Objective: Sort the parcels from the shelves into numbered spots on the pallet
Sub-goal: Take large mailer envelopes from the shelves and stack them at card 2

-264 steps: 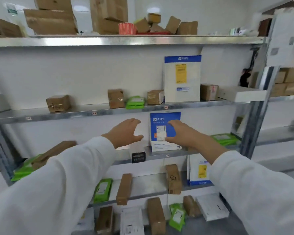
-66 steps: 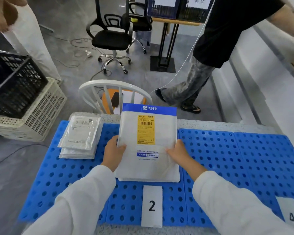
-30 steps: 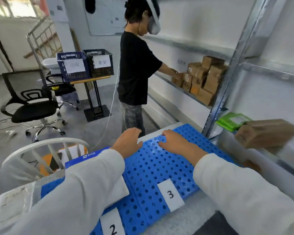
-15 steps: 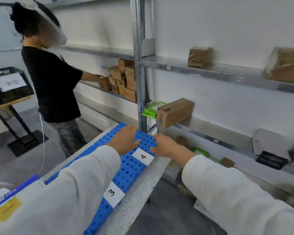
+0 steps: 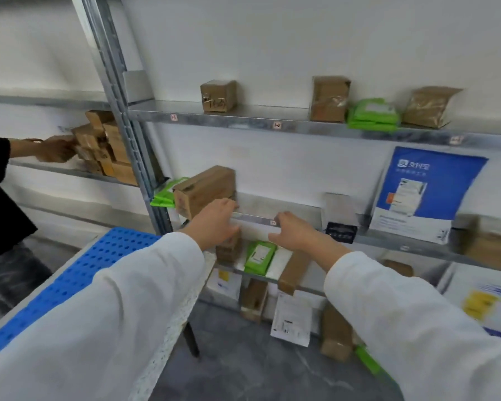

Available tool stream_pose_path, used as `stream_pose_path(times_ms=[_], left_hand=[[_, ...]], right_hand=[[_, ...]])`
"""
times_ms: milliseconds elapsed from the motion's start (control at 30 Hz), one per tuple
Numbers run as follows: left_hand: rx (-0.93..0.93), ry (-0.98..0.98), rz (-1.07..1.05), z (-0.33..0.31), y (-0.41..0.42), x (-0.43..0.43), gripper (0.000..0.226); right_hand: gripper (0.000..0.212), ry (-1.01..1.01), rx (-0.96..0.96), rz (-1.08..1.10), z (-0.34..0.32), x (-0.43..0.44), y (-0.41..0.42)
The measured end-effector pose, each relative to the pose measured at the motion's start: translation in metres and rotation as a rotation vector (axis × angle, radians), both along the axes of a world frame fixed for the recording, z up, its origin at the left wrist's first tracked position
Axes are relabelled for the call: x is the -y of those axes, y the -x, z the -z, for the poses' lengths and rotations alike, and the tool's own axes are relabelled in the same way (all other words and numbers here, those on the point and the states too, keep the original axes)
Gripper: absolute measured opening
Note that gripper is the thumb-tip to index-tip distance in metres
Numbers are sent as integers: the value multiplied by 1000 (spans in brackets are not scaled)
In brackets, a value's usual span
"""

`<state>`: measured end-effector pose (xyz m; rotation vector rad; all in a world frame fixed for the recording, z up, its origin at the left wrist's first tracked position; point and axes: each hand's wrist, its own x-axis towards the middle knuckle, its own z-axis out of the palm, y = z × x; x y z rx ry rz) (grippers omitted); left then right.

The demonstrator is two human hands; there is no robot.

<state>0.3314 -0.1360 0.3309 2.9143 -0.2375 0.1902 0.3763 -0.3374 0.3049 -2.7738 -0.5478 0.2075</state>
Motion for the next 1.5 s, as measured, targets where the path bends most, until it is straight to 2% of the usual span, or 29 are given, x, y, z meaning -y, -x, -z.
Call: stream_pose_path(times_ms=[167, 333, 533, 600, 900, 1100, 1233, 1400, 1500], left_hand=[[-33, -44, 157, 2, -16, 67, 54], [15, -15, 311, -5, -43, 139, 52], [34, 13, 456, -11, -69, 215, 52], [27, 27, 478, -13, -80, 236, 53], [6, 108, 520, -12, -156, 315, 49], [-28, 116, 518, 4, -225, 345, 44], [19, 69, 477, 15, -275, 369, 43], [12, 84, 420, 38, -321, 390, 41], [-12, 80, 387, 56, -340, 398, 39]], right_hand=[[52, -65, -47, 160, 5, 71, 13], [43, -133, -36, 343, -2, 141, 23], [48, -214, 7, 557, -29, 227, 29], [44, -269, 11, 594, -32, 250, 28], [38, -213, -18, 728, -27, 335, -34], [21, -200, -20, 772, -28, 360, -88], [42, -191, -43, 778, -22, 381, -132], [49, -117, -28, 812, -10, 412, -178], [58, -147, -64, 846, 0, 422, -196]])
